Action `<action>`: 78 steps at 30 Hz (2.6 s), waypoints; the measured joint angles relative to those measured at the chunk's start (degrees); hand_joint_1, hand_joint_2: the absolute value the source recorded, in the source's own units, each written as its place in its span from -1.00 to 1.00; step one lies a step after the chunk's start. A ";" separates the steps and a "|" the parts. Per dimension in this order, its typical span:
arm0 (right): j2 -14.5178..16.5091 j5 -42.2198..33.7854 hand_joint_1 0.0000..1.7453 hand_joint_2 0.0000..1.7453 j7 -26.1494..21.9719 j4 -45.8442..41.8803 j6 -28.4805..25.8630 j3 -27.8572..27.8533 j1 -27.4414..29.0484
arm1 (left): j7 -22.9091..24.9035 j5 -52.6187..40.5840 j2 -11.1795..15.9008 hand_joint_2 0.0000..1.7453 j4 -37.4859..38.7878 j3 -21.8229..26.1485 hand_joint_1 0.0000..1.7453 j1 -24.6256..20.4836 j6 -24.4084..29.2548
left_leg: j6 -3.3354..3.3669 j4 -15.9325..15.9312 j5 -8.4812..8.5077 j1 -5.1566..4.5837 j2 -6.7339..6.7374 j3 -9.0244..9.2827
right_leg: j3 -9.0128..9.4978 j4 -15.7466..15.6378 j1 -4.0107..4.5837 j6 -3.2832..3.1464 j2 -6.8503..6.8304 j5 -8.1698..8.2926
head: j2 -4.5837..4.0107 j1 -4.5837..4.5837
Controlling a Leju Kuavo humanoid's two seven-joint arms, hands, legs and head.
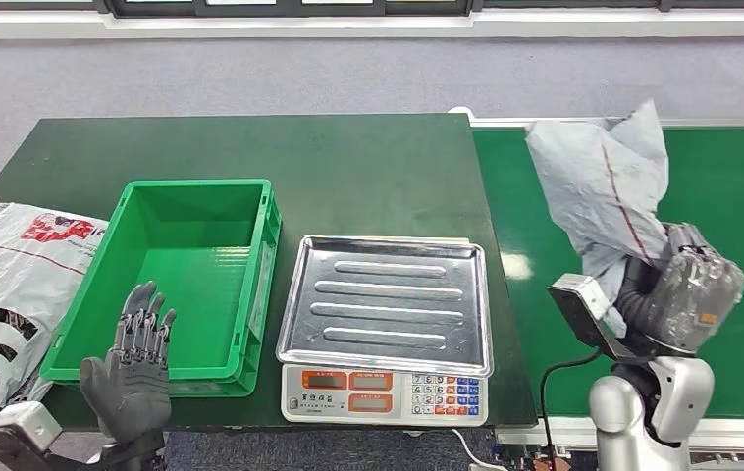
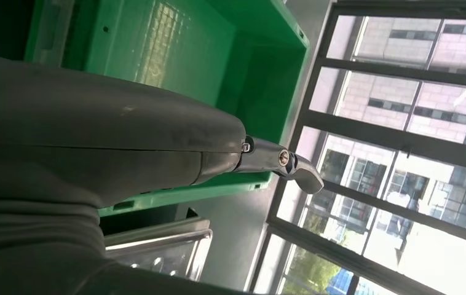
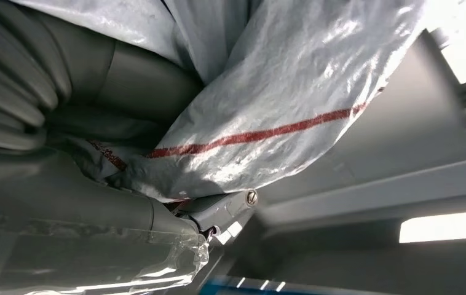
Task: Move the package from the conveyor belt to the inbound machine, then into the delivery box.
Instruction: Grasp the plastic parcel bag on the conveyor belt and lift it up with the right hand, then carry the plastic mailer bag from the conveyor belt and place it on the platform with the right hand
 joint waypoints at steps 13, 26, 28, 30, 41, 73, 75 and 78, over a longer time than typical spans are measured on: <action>5.22 -3.17 1.00 1.00 -1.64 10.55 4.99 17.06 -7.06 | 0.16 0.05 0.96 -1.00 4.01 -2.94 -1.00 -3.80 0.30 | -0.11 -0.01 0.08 0.08 -0.04 0.03 | -0.04 0.04 0.06 -0.06 0.04 0.02 | 0.00 -0.02; 8.89 -2.59 0.45 1.00 2.65 20.09 9.63 23.67 -9.33 | 0.19 1.03 1.66 -1.00 6.09 -4.13 -1.00 -6.62 1.49 | -0.10 -0.01 0.08 0.07 -0.05 0.01 | -0.04 0.04 0.05 -0.07 0.03 0.02 | 0.00 -0.01; 9.08 -1.81 -0.55 1.00 3.19 21.53 9.46 23.73 -9.78 | 0.19 1.07 1.73 -1.00 6.42 -4.20 -1.00 -7.00 1.55 | -0.10 -0.01 0.08 0.07 -0.05 0.01 | -0.04 0.04 0.05 -0.07 0.04 0.03 | 0.00 -0.01; 9.21 -0.64 -1.00 1.00 4.21 22.91 9.44 23.76 -10.30 | 0.19 1.08 1.80 -1.00 6.65 -4.31 -1.00 -7.22 1.62 | -0.10 0.00 0.08 0.07 -0.05 0.01 | -0.04 0.04 0.05 -0.07 0.04 0.03 | 0.00 -0.02; 9.39 2.46 -1.00 1.00 6.73 25.90 8.55 23.78 -11.21 | 0.34 0.89 1.84 -1.00 6.70 -4.38 -1.00 -7.27 1.93 | -0.11 -0.01 0.08 0.07 -0.04 0.02 | -0.06 0.04 0.06 -0.07 0.04 0.02 | 0.00 -0.01; 5.01 -18.93 -1.00 1.00 7.26 3.04 24.07 21.19 2.44 | 2.30 -6.60 2.36 -1.00 2.50 -4.51 -1.00 -6.18 5.68 | -0.12 -0.01 0.04 0.07 -0.03 0.03 | -0.08 0.04 0.06 -0.08 0.04 0.01 | 0.00 -0.01; 4.83 -19.98 -1.00 1.00 7.17 2.49 24.04 20.14 3.43 | 2.46 -7.62 2.54 -1.00 2.27 -4.95 -1.00 -5.86 6.54 | -0.11 -0.01 0.04 0.07 -0.03 0.03 | -0.07 0.04 0.06 -0.08 0.04 0.01 | 0.00 -0.01; 4.41 -20.75 -1.00 1.00 6.82 1.66 24.00 19.00 5.24 | 3.03 -9.04 2.66 -1.00 2.21 -5.49 -1.00 -5.55 8.60 | -0.11 -0.01 0.03 0.06 -0.01 0.02 | -0.08 0.03 0.05 -0.07 0.04 0.01 | 0.01 0.00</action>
